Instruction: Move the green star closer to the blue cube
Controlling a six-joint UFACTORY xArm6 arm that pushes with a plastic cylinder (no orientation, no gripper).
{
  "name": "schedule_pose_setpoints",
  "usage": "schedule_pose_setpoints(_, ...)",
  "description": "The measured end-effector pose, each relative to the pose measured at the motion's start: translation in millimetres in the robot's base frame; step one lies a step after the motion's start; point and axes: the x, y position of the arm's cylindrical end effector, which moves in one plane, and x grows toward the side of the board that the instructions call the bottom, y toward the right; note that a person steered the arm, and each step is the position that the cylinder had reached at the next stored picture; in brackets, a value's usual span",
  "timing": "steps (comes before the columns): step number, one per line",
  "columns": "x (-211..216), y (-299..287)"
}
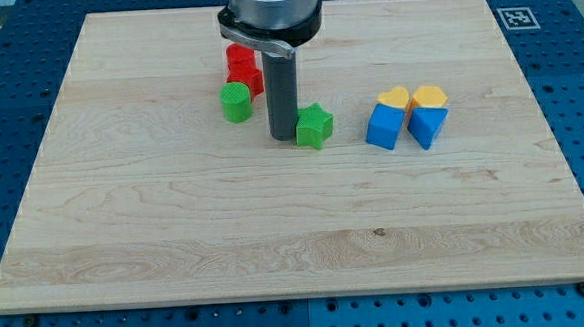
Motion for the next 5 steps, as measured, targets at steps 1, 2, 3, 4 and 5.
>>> schedule_pose_setpoints(1, 30, 0)
schedule_pose_setpoints(2, 33, 1)
schedule_pose_setpoints(3, 32, 9)
schedule_pose_setpoints(4, 30, 11)
schedule_pose_setpoints(5, 30, 11)
